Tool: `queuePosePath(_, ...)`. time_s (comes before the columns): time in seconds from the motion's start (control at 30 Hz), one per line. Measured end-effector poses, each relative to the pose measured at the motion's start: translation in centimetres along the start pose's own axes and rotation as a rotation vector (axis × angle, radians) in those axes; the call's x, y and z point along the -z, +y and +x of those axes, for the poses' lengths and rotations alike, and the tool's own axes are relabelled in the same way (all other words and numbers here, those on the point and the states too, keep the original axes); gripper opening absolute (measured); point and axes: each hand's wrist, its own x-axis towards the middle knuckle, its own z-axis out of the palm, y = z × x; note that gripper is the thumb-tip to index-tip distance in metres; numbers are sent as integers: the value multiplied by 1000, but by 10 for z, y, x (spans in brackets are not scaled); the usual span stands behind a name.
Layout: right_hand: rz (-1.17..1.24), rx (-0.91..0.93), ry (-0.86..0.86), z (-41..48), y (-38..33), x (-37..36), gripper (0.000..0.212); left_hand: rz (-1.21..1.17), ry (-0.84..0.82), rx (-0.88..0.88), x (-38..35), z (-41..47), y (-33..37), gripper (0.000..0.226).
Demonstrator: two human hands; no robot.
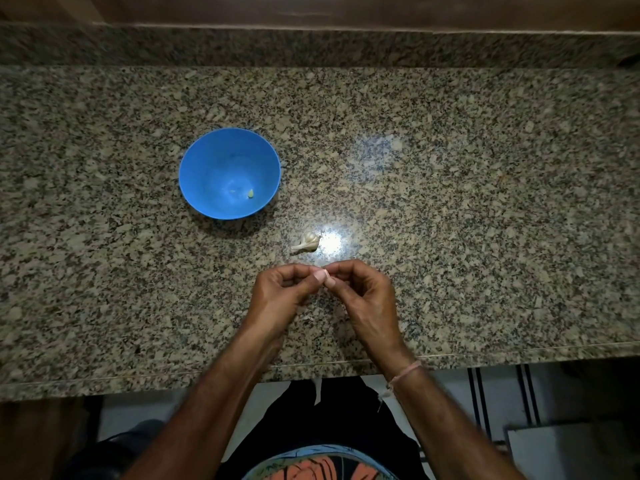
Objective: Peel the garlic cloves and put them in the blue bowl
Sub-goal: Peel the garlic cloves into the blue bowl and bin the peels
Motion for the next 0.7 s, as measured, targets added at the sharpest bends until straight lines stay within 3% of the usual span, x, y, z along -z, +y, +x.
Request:
queuePosePath(0.17, -40, 21, 10, 0, 0, 1, 13, -72, -23, 15, 1, -1, -3, 15)
queuePosePath(0.37, 61, -39, 23, 0, -1, -4, 13, 40, 14, -115, -5, -6, -3, 11)
queuePosePath(0.5, 188, -152, 83, 2, -3, -6, 12, 89, 54, -137, -11, -6, -5, 12)
queuePosePath(0.7, 469, -316, 123, 3, -1, -4, 15, 360, 184, -212, -12, 4, -12, 9)
